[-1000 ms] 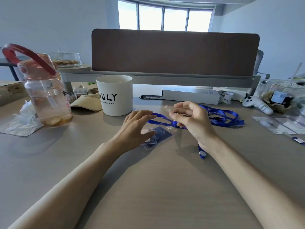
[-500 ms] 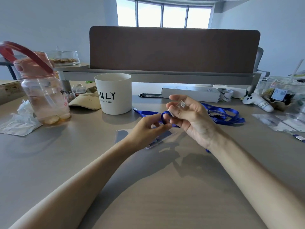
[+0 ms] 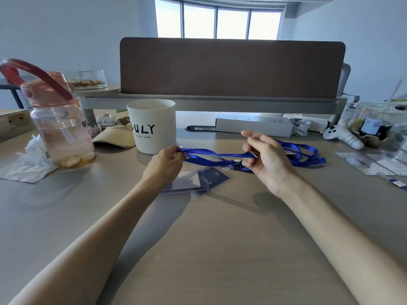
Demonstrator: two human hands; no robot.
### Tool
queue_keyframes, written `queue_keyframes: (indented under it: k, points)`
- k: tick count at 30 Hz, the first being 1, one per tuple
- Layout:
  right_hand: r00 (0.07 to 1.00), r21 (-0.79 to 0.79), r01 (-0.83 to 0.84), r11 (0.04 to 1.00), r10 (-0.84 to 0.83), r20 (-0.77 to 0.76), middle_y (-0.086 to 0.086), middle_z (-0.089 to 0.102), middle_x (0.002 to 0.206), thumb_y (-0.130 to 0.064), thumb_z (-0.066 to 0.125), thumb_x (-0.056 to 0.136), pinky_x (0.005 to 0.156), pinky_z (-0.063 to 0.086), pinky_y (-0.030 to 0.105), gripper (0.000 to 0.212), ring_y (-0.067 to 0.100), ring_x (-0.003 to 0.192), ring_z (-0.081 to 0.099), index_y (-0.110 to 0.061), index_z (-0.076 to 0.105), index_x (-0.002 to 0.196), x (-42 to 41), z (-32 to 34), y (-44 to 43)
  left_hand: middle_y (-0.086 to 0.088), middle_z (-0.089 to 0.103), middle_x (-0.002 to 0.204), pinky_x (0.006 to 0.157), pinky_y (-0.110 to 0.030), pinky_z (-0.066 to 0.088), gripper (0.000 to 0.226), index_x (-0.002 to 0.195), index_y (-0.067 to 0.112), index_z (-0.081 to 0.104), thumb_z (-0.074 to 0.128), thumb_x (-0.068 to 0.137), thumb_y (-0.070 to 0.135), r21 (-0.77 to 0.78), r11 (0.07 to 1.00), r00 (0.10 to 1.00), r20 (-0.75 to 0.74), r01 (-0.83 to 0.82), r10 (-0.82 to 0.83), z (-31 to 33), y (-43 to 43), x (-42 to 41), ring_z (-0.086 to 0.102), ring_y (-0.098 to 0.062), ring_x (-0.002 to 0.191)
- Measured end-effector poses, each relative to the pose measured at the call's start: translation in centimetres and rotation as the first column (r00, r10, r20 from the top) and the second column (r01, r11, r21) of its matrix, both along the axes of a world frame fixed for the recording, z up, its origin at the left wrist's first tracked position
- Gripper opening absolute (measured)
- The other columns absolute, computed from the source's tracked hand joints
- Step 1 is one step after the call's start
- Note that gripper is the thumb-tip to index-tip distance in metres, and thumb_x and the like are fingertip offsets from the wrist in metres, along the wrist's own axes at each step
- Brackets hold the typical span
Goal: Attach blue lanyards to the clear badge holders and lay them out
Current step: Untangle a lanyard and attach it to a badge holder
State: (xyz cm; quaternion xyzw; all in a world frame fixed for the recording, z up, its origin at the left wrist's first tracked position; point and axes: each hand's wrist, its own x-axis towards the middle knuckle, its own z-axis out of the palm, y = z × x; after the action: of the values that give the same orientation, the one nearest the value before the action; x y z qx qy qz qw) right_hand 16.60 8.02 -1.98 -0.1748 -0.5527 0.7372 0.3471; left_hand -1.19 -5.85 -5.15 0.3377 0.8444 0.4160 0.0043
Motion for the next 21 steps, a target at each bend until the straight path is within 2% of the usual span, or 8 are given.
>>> queue_keyframes:
  k: [3,5,8,10,12,14,18,21]
  points:
    - [0.998,0.027,0.01,1.0,-0.011,0.055,-0.002,0.046,0.058,-0.007,0.044,0.101,0.042,0.029,0.019,0.018,0.009,0.05,0.036,-0.009,0.061,0.108,-0.1,-0.1,0.0,0.002,0.064,0.075,0.066,-0.032,0.044,0.021,0.086,0.016,0.06,0.041,0.094,0.015,0.002,1.0,1.0,0.005,0.025,-0.025,-0.1,-0.2,0.1,0.056,-0.021,0.073]
    - [0.988,0.168,0.019,0.986,-0.045,0.148,-0.005,0.048,0.054,-0.012,0.047,0.1,0.044,0.03,0.02,0.017,0.01,0.051,0.04,-0.013,0.061,0.111,0.0,-0.4,0.0,0.003,0.065,0.081,0.066,-0.03,0.043,0.024,0.089,0.017,0.061,0.04,0.092,0.005,0.119,0.989,0.996,-0.003,0.085,-0.086,-0.1,0.1,0.5,0.053,-0.017,0.074]
    - [0.914,0.537,-0.032,0.843,-0.193,0.358,-0.008,0.057,0.058,-0.02,0.053,0.097,0.053,0.039,0.023,0.022,0.01,0.06,0.05,-0.027,0.057,0.118,-0.1,-1.3,-0.1,-0.002,0.066,0.089,0.076,-0.032,0.048,0.036,0.097,0.02,0.061,0.037,0.09,-0.006,0.295,0.923,0.968,-0.03,0.245,-0.248,0.6,0.1,1.5,0.058,-0.018,0.082]
    - [0.888,0.666,-0.13,0.734,-0.212,0.407,-0.007,0.061,0.06,-0.021,0.055,0.095,0.063,0.044,0.027,0.035,0.01,0.062,0.054,-0.03,0.051,0.129,-0.3,-2.1,-0.3,-0.013,0.063,0.089,0.073,-0.021,0.047,0.042,0.102,0.016,0.059,0.032,0.09,-0.013,0.342,0.859,0.917,-0.022,0.381,-0.398,1.1,-0.3,2.7,0.061,-0.009,0.08]
    - [0.875,0.7,-0.234,0.675,-0.168,0.454,-0.008,0.06,0.059,-0.022,0.058,0.095,0.068,0.047,0.025,0.047,0.008,0.062,0.057,-0.03,0.043,0.138,-0.5,-2.6,-0.6,-0.032,0.055,0.094,0.067,-0.013,0.044,0.045,0.104,0.009,0.057,0.027,0.088,-0.021,0.366,0.802,0.862,-0.003,0.473,-0.507,1.8,-0.7,3.8,0.062,-0.001,0.075]
    - [0.866,0.693,-0.318,0.647,-0.099,0.49,-0.008,0.057,0.058,-0.025,0.062,0.094,0.067,0.046,0.022,0.049,0.005,0.059,0.057,-0.03,0.043,0.138,-0.7,-2.9,-0.9,-0.037,0.051,0.101,0.071,-0.019,0.046,0.048,0.102,0.009,0.057,0.025,0.086,-0.023,0.398,0.764,0.831,0.005,0.508,-0.556,2.2,-0.8,4.2,0.064,-0.003,0.079]
    - [0.86,0.703,-0.338,0.625,-0.098,0.501,-0.008,0.059,0.065,-0.029,0.058,0.096,0.059,0.042,0.02,0.017,-0.001,0.055,0.056,-0.023,0.061,0.112,-1.1,-3.2,-1.1,-0.036,0.051,0.103,0.073,-0.021,0.052,0.05,0.098,0.003,0.058,0.023,0.079,-0.028,0.485,0.726,0.817,0.039,0.488,-0.575,2.6,-1.2,3.9,0.064,-0.013,0.085]
    - [0.859,0.717,-0.286,0.635,-0.162,0.486,-0.01,0.061,0.066,-0.029,0.055,0.098,0.055,0.04,0.017,0.013,-0.003,0.052,0.055,-0.019,0.062,0.099,-1.2,-3.6,-1.0,-0.026,0.06,0.096,0.075,-0.028,0.055,0.048,0.09,0.008,0.058,0.024,0.082,-0.024,0.548,0.709,0.801,0.112,0.444,-0.588,2.7,-1.3,3.5,0.066,-0.021,0.088]
